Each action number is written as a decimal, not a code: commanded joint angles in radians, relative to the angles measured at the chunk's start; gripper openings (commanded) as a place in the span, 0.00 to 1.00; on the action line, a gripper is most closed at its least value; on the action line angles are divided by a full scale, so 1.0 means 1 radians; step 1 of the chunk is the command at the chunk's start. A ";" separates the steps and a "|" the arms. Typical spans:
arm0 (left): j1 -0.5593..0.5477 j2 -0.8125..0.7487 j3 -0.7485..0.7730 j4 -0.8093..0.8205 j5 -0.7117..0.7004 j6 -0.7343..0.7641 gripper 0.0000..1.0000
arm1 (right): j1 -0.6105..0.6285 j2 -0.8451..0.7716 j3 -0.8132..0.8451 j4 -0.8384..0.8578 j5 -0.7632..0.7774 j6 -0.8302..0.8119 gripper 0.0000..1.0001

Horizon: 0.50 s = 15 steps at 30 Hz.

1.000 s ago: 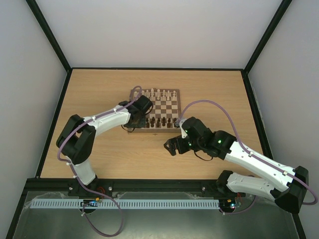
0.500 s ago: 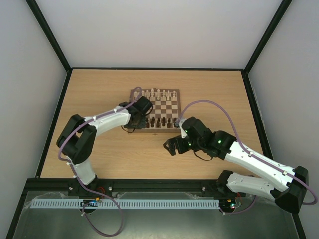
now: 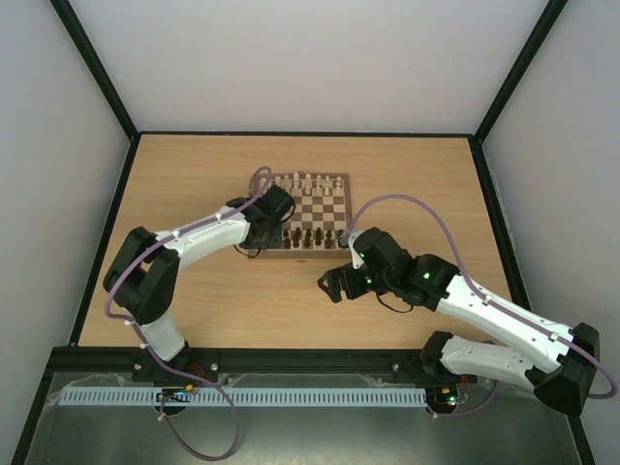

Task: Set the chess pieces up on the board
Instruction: Place the chess piece on the chessboard, then reset both arms

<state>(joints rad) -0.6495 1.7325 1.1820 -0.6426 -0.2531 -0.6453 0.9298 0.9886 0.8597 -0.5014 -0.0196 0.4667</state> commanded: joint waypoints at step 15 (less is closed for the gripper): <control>-0.160 -0.674 -0.166 0.038 -0.176 -0.152 1.00 | 0.002 -0.051 -0.001 -0.021 0.164 0.026 0.99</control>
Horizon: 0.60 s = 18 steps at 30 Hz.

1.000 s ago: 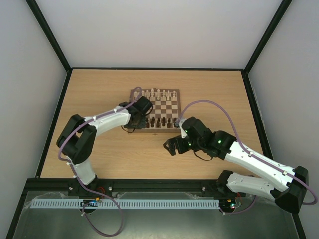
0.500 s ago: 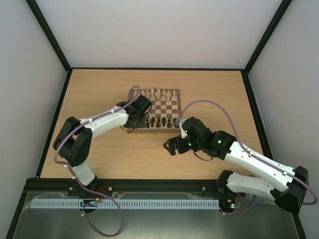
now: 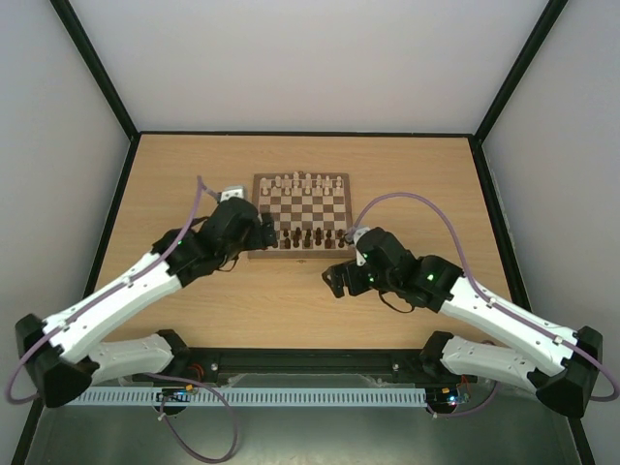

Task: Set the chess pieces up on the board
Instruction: Reset both arms

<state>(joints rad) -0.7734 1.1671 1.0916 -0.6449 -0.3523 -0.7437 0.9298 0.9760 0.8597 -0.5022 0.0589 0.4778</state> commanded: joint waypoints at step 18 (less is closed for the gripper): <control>-0.093 -0.454 -0.386 0.182 -0.232 -0.083 1.00 | 0.003 -0.164 -0.096 0.151 0.421 0.139 0.99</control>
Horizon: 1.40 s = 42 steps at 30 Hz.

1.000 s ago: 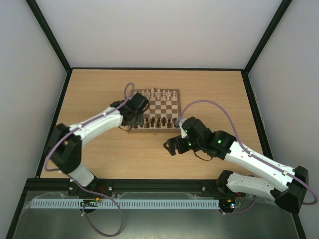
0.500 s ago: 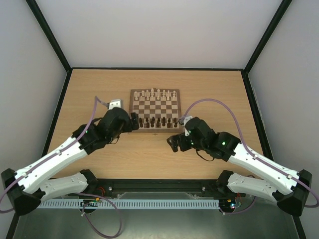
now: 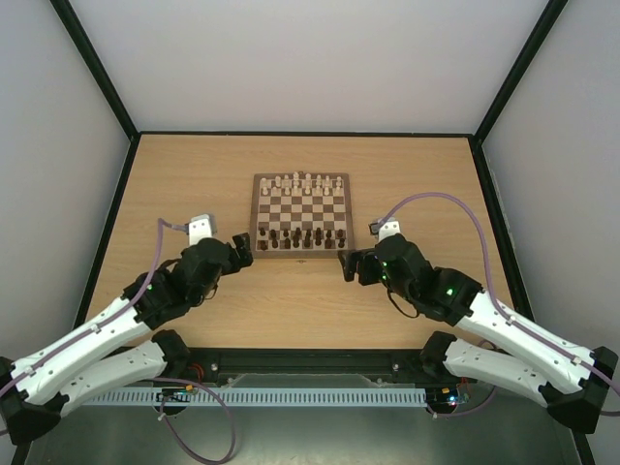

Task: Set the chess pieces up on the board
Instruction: Reset both arms

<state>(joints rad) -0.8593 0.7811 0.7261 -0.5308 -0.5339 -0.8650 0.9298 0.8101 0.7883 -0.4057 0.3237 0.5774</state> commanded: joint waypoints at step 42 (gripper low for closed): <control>0.565 0.151 -0.470 1.092 -0.074 0.536 0.99 | -0.825 0.417 -0.562 1.377 0.285 -0.259 0.99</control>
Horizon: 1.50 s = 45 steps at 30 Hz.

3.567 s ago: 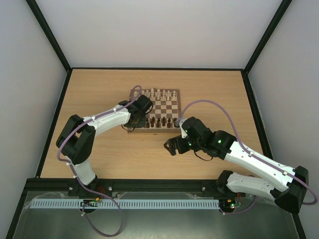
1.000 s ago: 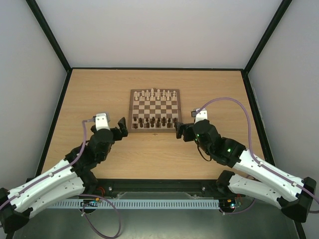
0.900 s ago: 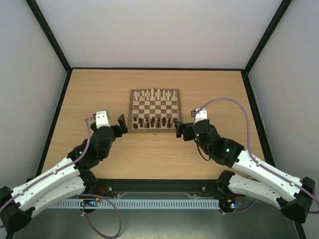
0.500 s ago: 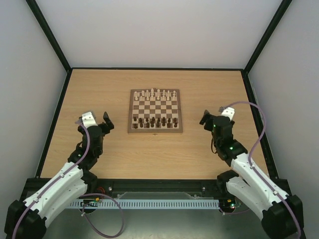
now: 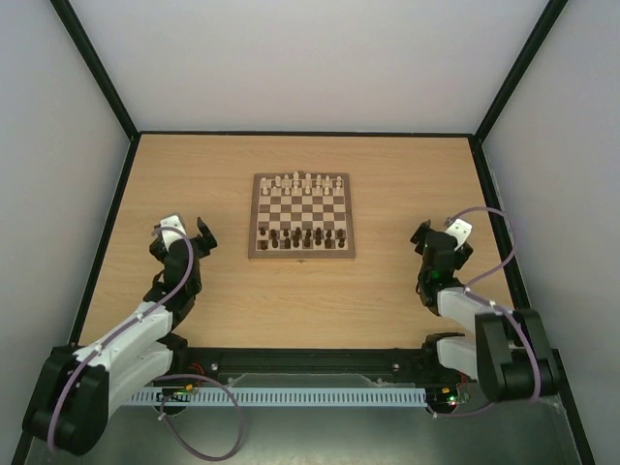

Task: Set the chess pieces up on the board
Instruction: Reset both arms

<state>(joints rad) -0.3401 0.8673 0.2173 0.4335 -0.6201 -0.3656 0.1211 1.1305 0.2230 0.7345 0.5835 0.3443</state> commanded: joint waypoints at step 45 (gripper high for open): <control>0.344 0.647 0.060 0.732 0.510 0.289 0.99 | -0.029 0.385 -0.012 0.540 -0.259 -0.194 0.98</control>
<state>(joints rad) 0.0040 1.4643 0.2493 1.0634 -0.3035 -0.1696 0.0971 1.5116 0.2157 1.2175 0.3176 0.1604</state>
